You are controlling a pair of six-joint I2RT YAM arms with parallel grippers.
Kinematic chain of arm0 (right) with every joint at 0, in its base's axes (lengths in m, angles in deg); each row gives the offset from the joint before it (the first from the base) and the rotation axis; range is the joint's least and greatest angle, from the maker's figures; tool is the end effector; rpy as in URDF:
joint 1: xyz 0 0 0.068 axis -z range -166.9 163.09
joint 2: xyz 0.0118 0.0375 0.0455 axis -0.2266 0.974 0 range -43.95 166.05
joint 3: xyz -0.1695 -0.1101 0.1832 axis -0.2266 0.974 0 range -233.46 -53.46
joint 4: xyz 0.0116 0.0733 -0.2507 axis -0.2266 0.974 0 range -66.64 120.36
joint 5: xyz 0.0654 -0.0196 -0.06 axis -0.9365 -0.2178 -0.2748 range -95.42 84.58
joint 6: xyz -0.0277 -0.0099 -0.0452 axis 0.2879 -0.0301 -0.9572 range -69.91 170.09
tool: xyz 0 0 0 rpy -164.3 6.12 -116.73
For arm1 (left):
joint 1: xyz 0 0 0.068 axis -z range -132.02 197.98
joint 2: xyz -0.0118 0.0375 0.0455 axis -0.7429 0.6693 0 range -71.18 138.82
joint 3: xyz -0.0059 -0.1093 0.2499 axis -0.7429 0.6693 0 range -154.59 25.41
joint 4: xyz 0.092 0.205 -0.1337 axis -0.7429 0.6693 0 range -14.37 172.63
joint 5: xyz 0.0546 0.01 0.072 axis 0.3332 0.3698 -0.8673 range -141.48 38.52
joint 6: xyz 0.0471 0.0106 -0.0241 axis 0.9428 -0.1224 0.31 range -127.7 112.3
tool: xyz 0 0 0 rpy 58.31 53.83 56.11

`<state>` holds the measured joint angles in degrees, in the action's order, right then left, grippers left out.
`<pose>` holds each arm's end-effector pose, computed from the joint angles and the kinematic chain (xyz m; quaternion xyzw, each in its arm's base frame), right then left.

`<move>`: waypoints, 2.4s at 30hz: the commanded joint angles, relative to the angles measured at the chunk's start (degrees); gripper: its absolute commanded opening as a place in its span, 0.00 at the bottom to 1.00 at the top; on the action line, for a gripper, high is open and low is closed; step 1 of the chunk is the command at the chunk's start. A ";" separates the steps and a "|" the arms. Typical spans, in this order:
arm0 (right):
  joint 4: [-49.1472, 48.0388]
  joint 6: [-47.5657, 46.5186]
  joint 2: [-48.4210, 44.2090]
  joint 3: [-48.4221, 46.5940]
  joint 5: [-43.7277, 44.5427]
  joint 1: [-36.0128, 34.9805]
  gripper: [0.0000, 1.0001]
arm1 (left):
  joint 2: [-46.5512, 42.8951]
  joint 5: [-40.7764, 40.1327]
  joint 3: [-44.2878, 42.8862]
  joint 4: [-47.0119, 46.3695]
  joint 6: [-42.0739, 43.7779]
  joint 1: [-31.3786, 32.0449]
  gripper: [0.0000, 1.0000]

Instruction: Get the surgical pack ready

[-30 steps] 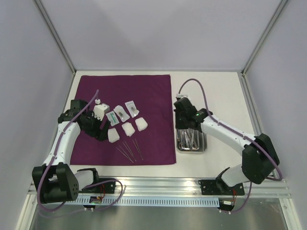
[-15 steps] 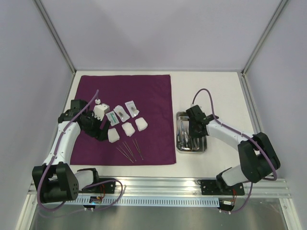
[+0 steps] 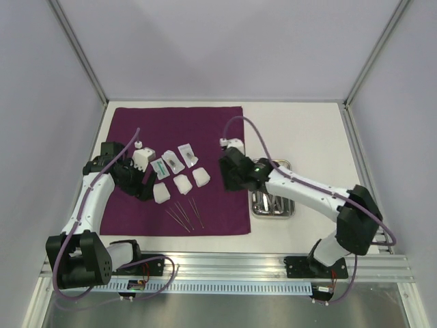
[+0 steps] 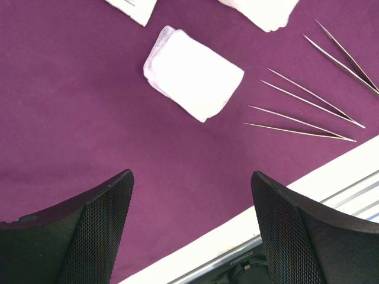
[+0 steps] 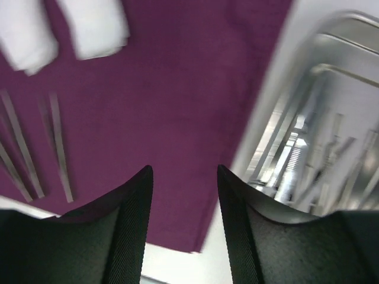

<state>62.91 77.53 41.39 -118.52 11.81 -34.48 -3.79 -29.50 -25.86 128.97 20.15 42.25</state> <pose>0.2125 0.2168 0.2546 -0.1285 0.9468 0.0419 0.2922 0.2084 0.0076 0.2466 0.2186 0.9415 -0.1291 0.2217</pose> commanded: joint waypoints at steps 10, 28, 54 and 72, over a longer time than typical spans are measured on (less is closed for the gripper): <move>-1.23 -0.11 29.17 -24.32 -9.14 -16.58 0.50 | -1.83 -5.90 0.20 -1.40 -2.98 0.11 0.90; -2.20 1.47 33.93 -23.89 -10.65 -17.38 0.14 | -1.74 -4.66 0.64 -1.66 -1.93 0.02 0.90; -1.67 -1.95 -4.83 12.84 -2.38 18.28 0.00 | -2.27 -3.17 -0.50 -0.52 -1.67 0.03 0.90; -5.27 -6.87 3.25 13.12 -3.17 24.28 0.06 | -1.74 -3.52 -0.77 -0.43 -1.67 0.11 0.90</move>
<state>59.50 72.22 43.91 -103.09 8.97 -10.59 -5.29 -33.61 -25.53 128.53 18.36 42.25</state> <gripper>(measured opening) 0.050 0.898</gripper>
